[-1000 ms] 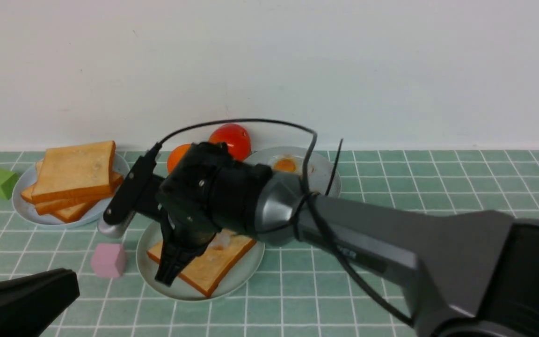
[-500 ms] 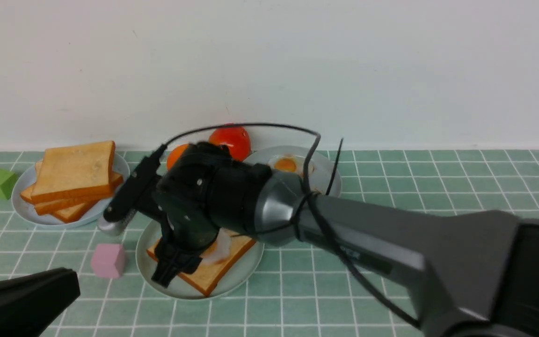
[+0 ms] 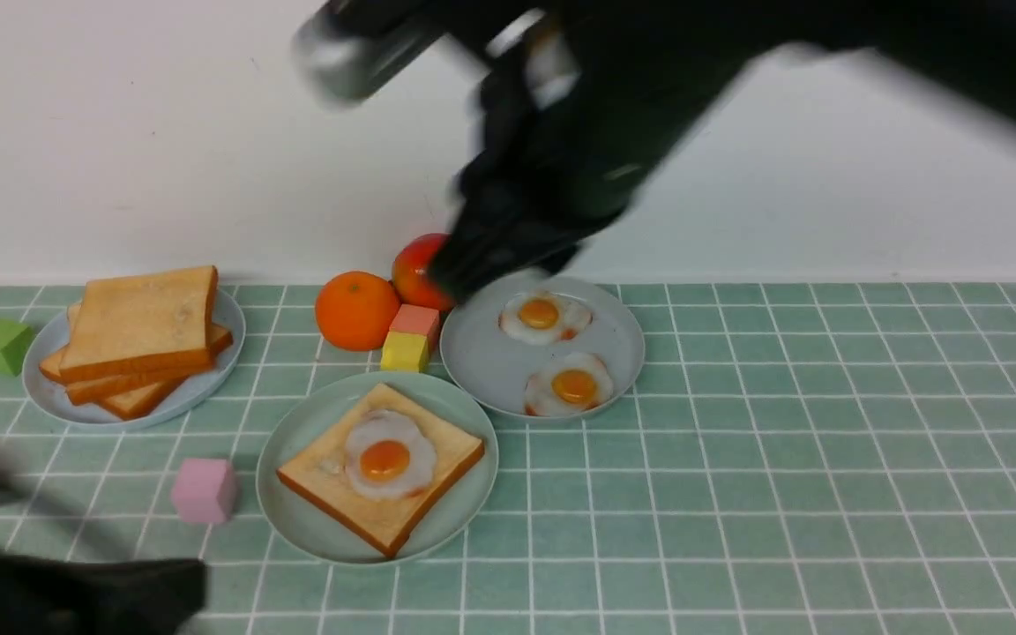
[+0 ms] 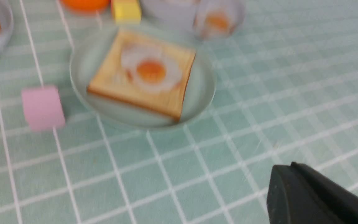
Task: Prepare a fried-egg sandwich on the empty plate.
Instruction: Use the left arm to grab a slice of bread
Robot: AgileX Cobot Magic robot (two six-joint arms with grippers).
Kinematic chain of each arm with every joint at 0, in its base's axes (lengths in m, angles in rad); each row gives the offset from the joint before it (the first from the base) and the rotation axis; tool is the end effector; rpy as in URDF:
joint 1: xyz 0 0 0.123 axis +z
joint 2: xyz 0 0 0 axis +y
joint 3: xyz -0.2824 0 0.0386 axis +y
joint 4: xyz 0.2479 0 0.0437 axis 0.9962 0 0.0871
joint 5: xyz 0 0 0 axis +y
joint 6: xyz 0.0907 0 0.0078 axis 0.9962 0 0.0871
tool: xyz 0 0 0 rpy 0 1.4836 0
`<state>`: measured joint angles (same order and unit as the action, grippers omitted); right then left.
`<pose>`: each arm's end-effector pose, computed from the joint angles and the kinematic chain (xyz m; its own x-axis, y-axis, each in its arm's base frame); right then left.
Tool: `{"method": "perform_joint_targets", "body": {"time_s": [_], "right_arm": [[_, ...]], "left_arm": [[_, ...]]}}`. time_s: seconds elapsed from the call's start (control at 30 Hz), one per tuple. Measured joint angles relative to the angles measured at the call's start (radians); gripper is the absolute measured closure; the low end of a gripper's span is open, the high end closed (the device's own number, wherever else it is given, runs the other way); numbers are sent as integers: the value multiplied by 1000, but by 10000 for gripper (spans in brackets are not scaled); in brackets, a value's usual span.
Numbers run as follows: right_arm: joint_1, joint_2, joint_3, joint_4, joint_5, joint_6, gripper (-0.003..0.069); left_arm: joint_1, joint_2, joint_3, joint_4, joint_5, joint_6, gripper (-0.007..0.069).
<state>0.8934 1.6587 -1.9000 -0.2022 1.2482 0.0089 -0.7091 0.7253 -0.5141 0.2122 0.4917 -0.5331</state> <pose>0.2316 0.2603 0.4318 -0.4567 -0.6554 -0.6016 -0.7187 0.6703 -0.1847 0.1123 -0.0844 0.2783 -0.6053 0.0754 -0.7924 0.4049 0.8863 -0.2249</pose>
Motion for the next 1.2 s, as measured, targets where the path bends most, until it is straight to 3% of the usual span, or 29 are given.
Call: {"method": "perform_joint_targets", "body": {"time_s": [0.07, 0.13, 0.2, 0.23, 0.37, 0.4, 0.47, 0.67, 0.87, 1.0, 1.2], "right_arm": [[-4, -106, 82, 8, 5, 23, 605], [-4, -144, 113, 8, 6, 33, 629], [-4, -272, 220, 5, 8, 70, 669], [-4, -281, 227, 4, 8, 73, 669], [-4, -464, 388, -12, 14, 101, 671], [-4, -464, 388, -13, 14, 101, 671], [-4, -542, 454, -14, 18, 112, 670], [-4, -685, 552, -15, 22, 122, 667], [-4, -767, 579, -20, 22, 125, 662], [-4, -799, 580, -21, 22, 133, 658], [-4, -809, 580, -22, 22, 144, 655]], "left_arm": [[2, 136, -89, -34, 48, 68, 638], [9, 206, -137, -52, 70, 112, 638], [62, 384, -272, -122, 125, 262, 638], [67, 396, -283, -129, 129, 262, 638], [263, 611, -486, -295, 201, 543, 638], [274, 619, -494, -301, 205, 554, 638], [399, 706, -570, -348, 216, 662, 638], [630, 876, -698, -347, 223, 860, 638], [770, 1025, -848, -323, 237, 1034, 622], [819, 1105, -930, -312, 300, 1245, 525], [821, 1152, -943, -316, 277, 1534, 279]]}}
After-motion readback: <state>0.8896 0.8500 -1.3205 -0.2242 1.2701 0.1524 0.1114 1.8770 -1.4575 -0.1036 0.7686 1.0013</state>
